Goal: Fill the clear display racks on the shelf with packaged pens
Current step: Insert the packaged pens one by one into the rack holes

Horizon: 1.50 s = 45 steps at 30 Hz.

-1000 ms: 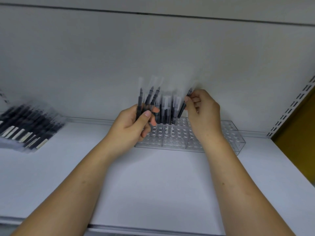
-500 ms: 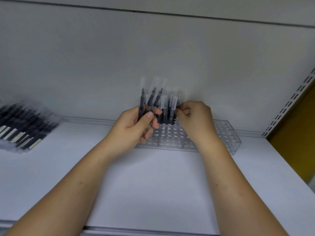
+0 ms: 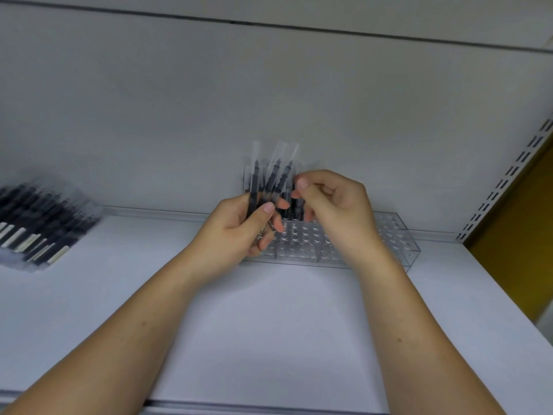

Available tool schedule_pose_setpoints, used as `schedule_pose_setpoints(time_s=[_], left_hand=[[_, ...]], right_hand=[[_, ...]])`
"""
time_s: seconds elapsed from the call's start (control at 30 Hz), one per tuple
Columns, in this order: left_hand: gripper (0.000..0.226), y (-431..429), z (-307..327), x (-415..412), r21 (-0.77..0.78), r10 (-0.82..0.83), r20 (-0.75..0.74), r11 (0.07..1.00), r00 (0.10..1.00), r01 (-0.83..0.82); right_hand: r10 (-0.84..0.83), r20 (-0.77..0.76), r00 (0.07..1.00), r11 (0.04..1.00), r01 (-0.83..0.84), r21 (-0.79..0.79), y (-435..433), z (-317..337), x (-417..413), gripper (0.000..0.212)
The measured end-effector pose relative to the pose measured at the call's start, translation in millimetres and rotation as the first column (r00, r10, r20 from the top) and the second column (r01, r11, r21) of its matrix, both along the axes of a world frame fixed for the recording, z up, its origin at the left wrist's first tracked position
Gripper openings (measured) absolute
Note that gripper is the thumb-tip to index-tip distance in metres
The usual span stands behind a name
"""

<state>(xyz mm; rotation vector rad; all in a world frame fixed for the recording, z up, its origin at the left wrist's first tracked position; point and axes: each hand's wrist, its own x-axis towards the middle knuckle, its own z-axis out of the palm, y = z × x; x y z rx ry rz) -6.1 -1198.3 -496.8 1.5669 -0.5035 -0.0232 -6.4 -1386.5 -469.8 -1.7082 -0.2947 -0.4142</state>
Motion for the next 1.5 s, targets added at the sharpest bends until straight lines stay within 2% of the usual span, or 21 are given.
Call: schedule_pose_setpoints(time_s=[0.1, 0.17, 0.3, 0.5, 0.63, 0.8, 1.0, 1.17, 1.37, 1.5], left_hand=[[0.023, -1.8, -0.4, -1.6, 0.027, -0.023, -0.012, 0.999, 1.0, 0.024], [0.024, -1.5, -1.0, -2.2, 0.039, -0.036, -0.028, 0.999, 0.999, 0.037], [0.027, -1.1, -0.6, -2.8, 0.042, -0.042, -0.047, 0.998, 0.998, 0.044], [0.024, 1.0, -0.5, -2.7, 0.02, -0.037, -0.081, 0.999, 0.996, 0.038], [0.025, 3.6, 0.0, -2.6, 0.018, -0.01, -0.082, 1.0, 0.997, 0.012], [0.025, 3.6, -0.9, -1.7, 0.009, 0.001, -0.086, 1.0, 0.996, -0.001], [0.025, 4.5, -1.8, -0.5, -0.01, 0.004, -0.084, 1.0, 0.996, -0.005], [0.025, 4.3, -1.5, -0.9, 0.0, 0.008, -0.082, 1.0, 0.997, -0.008], [0.026, 3.8, -0.5, -2.0, 0.019, 0.003, -0.076, 1.0, 0.997, -0.002], [0.025, 3.3, -0.8, -2.3, 0.029, 0.004, -0.08, 1.0, 0.997, -0.002]], right_hand=[[0.088, -0.025, 0.996, 0.996, -0.088, 0.008, 3.9, -0.5, -2.2, 0.003], [0.117, -0.024, 0.993, 0.993, -0.116, 0.012, 6.1, -1.8, -2.0, 0.008], [0.092, -0.011, 0.996, 0.995, -0.092, 0.04, 8.3, -1.3, -3.7, 0.013], [-0.132, 0.124, 0.984, 0.965, 0.098, 0.244, -2.8, 4.3, 3.3, 0.012], [-0.315, 0.182, 0.932, 0.924, 0.256, 0.285, -16.7, 3.3, 10.5, 0.014], [-0.378, 0.2, 0.904, 0.924, 0.356, 0.138, -22.2, -9.4, 21.6, 0.011], [-0.344, 0.202, 0.917, 0.932, 0.36, -0.047, -18.9, -18.2, 27.4, 0.018], [-0.299, 0.189, 0.935, 0.93, 0.33, -0.163, -19.5, -24.1, 30.7, 0.007], [-0.262, 0.185, 0.947, 0.863, 0.315, -0.394, -18.2, -29.5, 33.4, 0.015], [-0.295, 0.188, 0.937, 0.832, 0.349, -0.431, -19.6, -29.8, 34.0, 0.016]])
